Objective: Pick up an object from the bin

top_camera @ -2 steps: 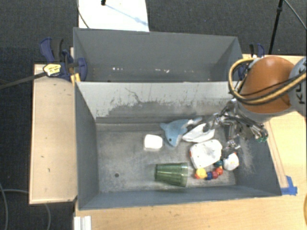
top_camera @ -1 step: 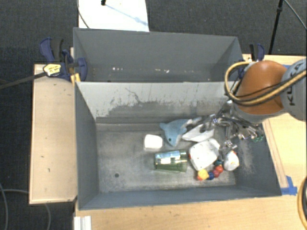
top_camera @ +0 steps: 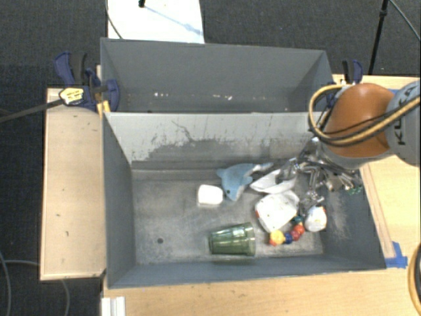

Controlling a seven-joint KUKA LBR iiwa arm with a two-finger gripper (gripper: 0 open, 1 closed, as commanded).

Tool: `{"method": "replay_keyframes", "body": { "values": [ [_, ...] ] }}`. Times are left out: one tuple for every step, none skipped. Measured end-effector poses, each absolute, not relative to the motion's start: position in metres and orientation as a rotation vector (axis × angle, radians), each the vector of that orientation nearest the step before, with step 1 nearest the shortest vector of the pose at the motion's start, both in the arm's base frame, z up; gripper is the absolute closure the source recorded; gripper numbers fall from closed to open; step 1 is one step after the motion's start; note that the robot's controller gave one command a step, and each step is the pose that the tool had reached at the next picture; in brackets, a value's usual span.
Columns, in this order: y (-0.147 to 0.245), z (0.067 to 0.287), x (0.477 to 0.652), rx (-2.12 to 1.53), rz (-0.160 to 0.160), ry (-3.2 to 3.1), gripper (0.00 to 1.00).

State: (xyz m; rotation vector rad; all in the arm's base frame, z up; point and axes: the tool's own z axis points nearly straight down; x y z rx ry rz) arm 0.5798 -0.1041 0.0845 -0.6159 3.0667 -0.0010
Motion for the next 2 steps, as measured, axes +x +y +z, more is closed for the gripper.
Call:
{"method": "replay_keyframes", "body": {
  "values": [
    [-0.1041,0.0845,0.5798,-0.616,-0.001,3.067,1.0],
    [-0.104,0.0863,0.5795,-0.617,-0.001,3.068,1.0]
  ]
}}
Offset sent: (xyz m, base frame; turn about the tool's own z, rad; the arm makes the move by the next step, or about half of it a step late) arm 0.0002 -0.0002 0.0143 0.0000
